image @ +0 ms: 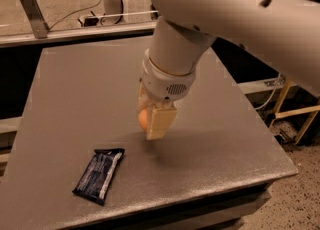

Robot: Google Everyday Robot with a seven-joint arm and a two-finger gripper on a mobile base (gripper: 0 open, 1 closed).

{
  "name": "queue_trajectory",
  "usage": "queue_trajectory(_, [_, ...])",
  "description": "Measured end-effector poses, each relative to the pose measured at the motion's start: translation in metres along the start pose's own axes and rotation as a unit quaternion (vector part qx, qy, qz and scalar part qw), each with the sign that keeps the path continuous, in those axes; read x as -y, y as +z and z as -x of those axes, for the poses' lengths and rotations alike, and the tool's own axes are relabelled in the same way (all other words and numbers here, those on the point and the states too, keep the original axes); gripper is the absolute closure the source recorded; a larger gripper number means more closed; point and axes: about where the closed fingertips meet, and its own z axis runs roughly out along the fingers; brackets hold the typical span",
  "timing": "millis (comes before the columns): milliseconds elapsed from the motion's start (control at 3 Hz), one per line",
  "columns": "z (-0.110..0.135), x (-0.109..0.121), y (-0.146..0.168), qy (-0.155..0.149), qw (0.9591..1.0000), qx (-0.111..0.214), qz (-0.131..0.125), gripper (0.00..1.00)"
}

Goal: Move orange near rxbar blueberry

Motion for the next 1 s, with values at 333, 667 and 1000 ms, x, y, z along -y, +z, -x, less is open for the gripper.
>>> queue_trajectory(333, [0.033, 0.000, 0.013, -0.043, 0.9987, 0.021, 0.016, 1.00])
queue_trajectory(667, [0.051, -0.001, 0.035, -0.072, 0.9971, -0.002, 0.024, 0.75])
queue_trajectory(1000, [0.043, 0.003, 0.048, -0.068, 0.9971, -0.026, 0.020, 0.51])
